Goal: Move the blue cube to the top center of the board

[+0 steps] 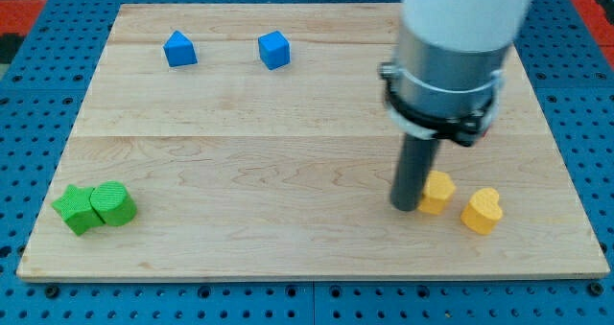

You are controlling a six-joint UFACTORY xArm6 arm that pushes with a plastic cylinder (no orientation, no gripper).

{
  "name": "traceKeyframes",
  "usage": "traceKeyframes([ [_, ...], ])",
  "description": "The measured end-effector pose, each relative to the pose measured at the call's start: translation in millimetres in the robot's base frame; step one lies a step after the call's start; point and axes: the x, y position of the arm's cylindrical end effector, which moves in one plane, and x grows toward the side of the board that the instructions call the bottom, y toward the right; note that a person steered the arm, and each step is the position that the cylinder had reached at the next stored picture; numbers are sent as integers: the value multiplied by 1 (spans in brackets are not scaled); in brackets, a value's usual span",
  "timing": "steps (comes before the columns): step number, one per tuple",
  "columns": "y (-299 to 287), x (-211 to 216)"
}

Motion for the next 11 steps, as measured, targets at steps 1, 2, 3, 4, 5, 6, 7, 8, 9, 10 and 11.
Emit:
traceKeyframes([
  [1,-1,26],
  [2,-7,31],
  [3,-7,31],
  [4,-17,-2],
  [5,-51,-69],
  [6,-112,-120],
  [7,-156,-163],
  [8,-157,-226],
  [9,-173,-272],
  [10,-178,-279],
  [11,-207,-312],
])
